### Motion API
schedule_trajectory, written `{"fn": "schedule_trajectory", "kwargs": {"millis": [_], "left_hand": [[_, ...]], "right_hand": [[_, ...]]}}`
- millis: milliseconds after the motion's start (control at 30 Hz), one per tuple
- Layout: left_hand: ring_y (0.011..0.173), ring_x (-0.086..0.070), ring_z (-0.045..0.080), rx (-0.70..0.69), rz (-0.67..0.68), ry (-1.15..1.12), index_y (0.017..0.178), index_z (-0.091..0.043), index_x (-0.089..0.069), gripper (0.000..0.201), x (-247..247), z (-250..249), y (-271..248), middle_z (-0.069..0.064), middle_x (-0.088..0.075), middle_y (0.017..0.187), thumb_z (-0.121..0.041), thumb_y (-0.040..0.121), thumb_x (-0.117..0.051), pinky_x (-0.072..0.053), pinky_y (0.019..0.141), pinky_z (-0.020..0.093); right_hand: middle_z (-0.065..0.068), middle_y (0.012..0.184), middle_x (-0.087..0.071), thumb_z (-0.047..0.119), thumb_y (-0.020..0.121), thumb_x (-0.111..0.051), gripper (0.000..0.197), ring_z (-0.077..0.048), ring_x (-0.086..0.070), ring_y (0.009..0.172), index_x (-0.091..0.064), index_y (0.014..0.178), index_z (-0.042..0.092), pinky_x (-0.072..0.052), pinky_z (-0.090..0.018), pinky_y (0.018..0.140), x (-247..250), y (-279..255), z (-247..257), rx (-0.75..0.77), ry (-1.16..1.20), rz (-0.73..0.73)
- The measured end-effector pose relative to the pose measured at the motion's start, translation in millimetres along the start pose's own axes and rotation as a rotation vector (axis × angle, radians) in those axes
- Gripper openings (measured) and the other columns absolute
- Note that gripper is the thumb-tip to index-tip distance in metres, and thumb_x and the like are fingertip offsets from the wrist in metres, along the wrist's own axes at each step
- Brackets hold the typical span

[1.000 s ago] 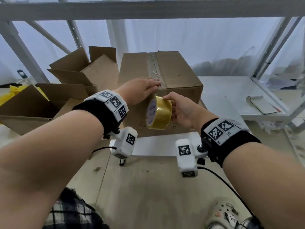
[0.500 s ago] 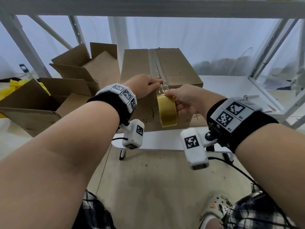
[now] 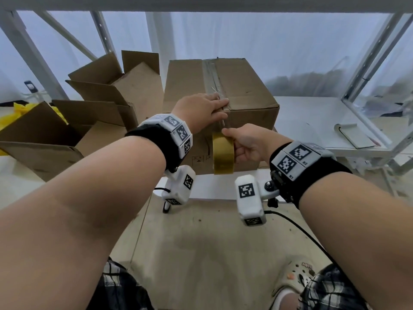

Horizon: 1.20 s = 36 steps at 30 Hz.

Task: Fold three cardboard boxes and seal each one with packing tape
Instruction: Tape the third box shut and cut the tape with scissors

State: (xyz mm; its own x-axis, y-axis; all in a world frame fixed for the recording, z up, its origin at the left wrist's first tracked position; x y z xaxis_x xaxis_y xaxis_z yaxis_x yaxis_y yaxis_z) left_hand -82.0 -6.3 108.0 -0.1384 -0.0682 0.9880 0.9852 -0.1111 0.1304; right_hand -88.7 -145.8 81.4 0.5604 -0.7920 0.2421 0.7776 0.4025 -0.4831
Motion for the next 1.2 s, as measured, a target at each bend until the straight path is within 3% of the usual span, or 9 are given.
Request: {"fn": "schedule_trajectory", "kwargs": {"millis": [133, 233, 333, 400, 533, 600, 700, 867, 1200], "left_hand": [[0.14, -0.033, 0.024, -0.021, -0.067, 0.103, 0.15, -0.028, -0.026, 0.059, -3.8, -0.5, 2.0, -0.003, -0.028, 0.156, -0.054, 0.098, -0.03, -0.035, 0.108, 0.042], [0.142, -0.029, 0.023, -0.026, -0.102, 0.105, 0.15, -0.024, -0.024, 0.063, -11.0, -0.1, 1.5, -0.002, -0.026, 0.157, -0.053, 0.096, -0.039, -0.027, 0.112, 0.04], [0.145, -0.02, 0.019, -0.065, -0.124, 0.124, 0.15, -0.017, -0.023, 0.069, -16.6, -1.1, 3.1, 0.002, -0.02, 0.158, -0.052, 0.094, -0.043, -0.015, 0.117, 0.033], [0.146, -0.019, 0.018, -0.089, -0.108, 0.122, 0.149, -0.014, -0.025, 0.072, -15.7, -1.4, 6.8, 0.004, -0.019, 0.159, -0.054, 0.093, -0.046, -0.015, 0.117, 0.031], [0.143, -0.027, 0.018, -0.111, -0.08, 0.053, 0.147, -0.017, -0.031, 0.063, -6.6, -0.1, 9.3, 0.0, -0.028, 0.156, -0.051, 0.095, -0.041, -0.035, 0.109, 0.037], [0.143, -0.026, 0.016, -0.126, -0.062, 0.023, 0.149, -0.019, -0.029, 0.058, -2.9, 1.9, 8.8, -0.002, -0.028, 0.155, -0.048, 0.098, -0.035, -0.034, 0.11, 0.037], [0.144, -0.024, 0.014, -0.139, -0.093, -0.002, 0.15, -0.02, -0.027, 0.053, -5.2, 3.6, 7.7, -0.003, -0.027, 0.155, -0.042, 0.102, -0.029, -0.026, 0.113, 0.032], [0.144, -0.024, 0.016, -0.14, -0.123, 0.111, 0.152, -0.023, -0.019, 0.066, -13.8, 4.3, 8.4, -0.003, -0.023, 0.157, -0.055, 0.096, -0.033, -0.032, 0.11, 0.033], [0.143, -0.026, 0.015, -0.167, -0.118, 0.116, 0.151, -0.024, -0.021, 0.054, -12.3, 7.6, 12.5, -0.005, -0.027, 0.155, -0.045, 0.102, -0.027, -0.033, 0.109, 0.032]], "right_hand": [[-0.017, 0.094, -0.065, 0.038, 0.1, -0.046, 0.042, -0.029, -0.066, 0.083, -0.049, 0.119, 0.001, -0.055, -0.039, 0.07, -1.8, 11.0, -7.5, -0.019, 0.019, -0.005], [-0.016, 0.093, -0.066, 0.047, 0.094, -0.052, 0.05, -0.028, -0.067, 0.08, -0.052, 0.114, 0.001, -0.057, -0.037, 0.066, 6.3, 17.7, -8.6, 0.035, -0.011, -0.039], [-0.015, 0.094, -0.07, 0.048, 0.087, -0.063, 0.054, -0.024, -0.07, 0.076, -0.055, 0.113, 0.001, -0.058, -0.033, 0.063, 14.1, 18.0, -10.4, 0.032, -0.075, 0.079], [-0.016, 0.094, -0.07, 0.039, 0.086, -0.067, 0.051, -0.022, -0.071, 0.076, -0.054, 0.117, 0.0, -0.06, -0.033, 0.063, 16.1, 17.1, -11.8, 0.017, -0.044, 0.158], [-0.007, 0.058, -0.067, 0.032, 0.088, -0.066, 0.05, -0.015, -0.068, 0.053, -0.052, 0.121, -0.004, -0.06, -0.037, 0.069, 16.9, 18.9, -13.5, 0.01, -0.017, 0.238], [-0.005, 0.053, -0.065, 0.033, 0.088, -0.066, 0.052, -0.015, -0.066, 0.05, -0.052, 0.121, -0.005, -0.059, -0.037, 0.071, 16.9, 20.6, -14.5, 0.008, -0.028, 0.251], [-0.007, 0.06, -0.068, 0.035, 0.085, -0.068, 0.055, -0.017, -0.068, 0.056, -0.053, 0.121, -0.004, -0.059, -0.04, 0.076, 16.5, 23.9, -17.1, 0.019, -0.053, 0.253], [-0.022, 0.103, -0.068, 0.037, 0.082, -0.07, 0.06, -0.032, -0.07, 0.089, -0.052, 0.123, -0.003, -0.06, -0.04, 0.075, 17.8, 28.2, -19.3, 0.017, -0.068, 0.264], [-0.023, 0.103, -0.066, 0.042, 0.085, -0.067, 0.055, -0.033, -0.07, 0.089, -0.054, 0.118, -0.001, -0.061, -0.038, 0.069, 11.1, 39.6, -25.0, 0.01, -0.179, 0.225]]}}
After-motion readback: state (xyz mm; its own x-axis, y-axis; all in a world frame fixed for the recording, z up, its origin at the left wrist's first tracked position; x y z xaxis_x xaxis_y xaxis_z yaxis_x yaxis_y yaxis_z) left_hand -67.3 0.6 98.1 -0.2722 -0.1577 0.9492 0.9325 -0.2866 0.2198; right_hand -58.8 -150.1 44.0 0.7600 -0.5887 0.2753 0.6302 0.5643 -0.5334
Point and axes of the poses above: each hand's wrist, its own y-axis towards the middle knuckle, its own x-axis out of the back of the hand, z = x × y, the point moved 3 cm from there along y, towards the middle knuckle
